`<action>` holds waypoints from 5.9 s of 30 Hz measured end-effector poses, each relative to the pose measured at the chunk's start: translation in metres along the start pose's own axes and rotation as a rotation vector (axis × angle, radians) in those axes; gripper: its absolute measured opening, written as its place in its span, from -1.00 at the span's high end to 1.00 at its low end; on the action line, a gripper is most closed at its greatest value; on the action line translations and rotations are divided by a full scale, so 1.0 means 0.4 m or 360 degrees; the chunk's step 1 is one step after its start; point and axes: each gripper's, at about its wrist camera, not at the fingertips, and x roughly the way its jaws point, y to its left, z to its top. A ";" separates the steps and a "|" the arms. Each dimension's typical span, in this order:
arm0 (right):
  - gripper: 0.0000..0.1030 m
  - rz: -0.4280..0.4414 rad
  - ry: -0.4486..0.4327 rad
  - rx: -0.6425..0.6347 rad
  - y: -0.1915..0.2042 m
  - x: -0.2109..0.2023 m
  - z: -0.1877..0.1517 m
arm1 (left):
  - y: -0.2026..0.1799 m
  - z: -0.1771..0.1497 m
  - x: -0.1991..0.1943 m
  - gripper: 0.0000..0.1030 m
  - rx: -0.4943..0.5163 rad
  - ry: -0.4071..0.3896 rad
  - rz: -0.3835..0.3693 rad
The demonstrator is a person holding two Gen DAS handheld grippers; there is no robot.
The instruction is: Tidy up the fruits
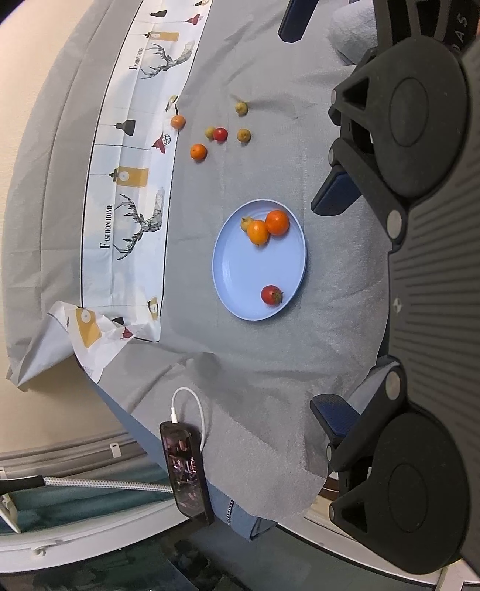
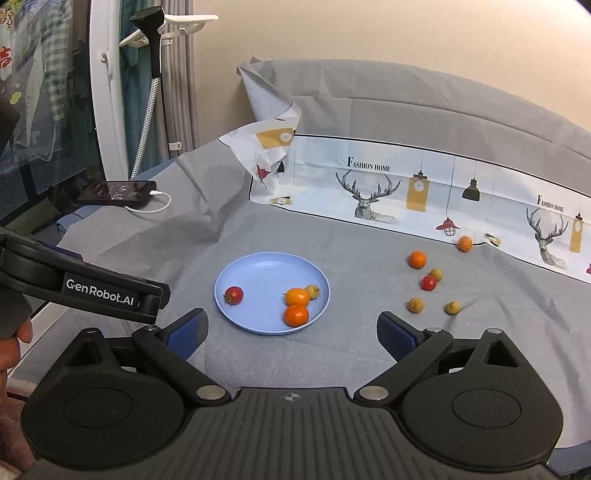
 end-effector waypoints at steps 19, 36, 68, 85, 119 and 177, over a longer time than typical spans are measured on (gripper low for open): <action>-0.90 0.0004 0.0024 -0.0006 0.003 0.008 0.002 | 0.006 -0.002 0.012 -0.99 -0.0001 0.0022 -0.0007; -0.90 0.0013 0.0090 0.0003 0.002 0.045 -0.002 | 0.010 -0.001 0.060 -0.99 -0.0002 0.0092 -0.0012; -0.90 -0.0083 0.0228 0.0256 -0.133 0.173 -0.034 | -0.058 0.050 0.215 -0.99 0.0082 0.0325 0.0016; -0.90 -0.0468 0.0106 0.0267 -0.509 0.438 -0.085 | -0.378 0.283 0.495 -0.99 0.0282 0.0397 -0.0143; 0.46 -0.0218 0.0100 -0.0116 -0.705 0.725 -0.138 | -0.796 0.411 0.921 0.38 0.0535 0.0495 -0.0559; 0.46 0.0300 0.0017 -0.0057 0.009 0.038 0.016 | 0.037 0.030 -0.012 0.38 -0.0035 0.0018 -0.0320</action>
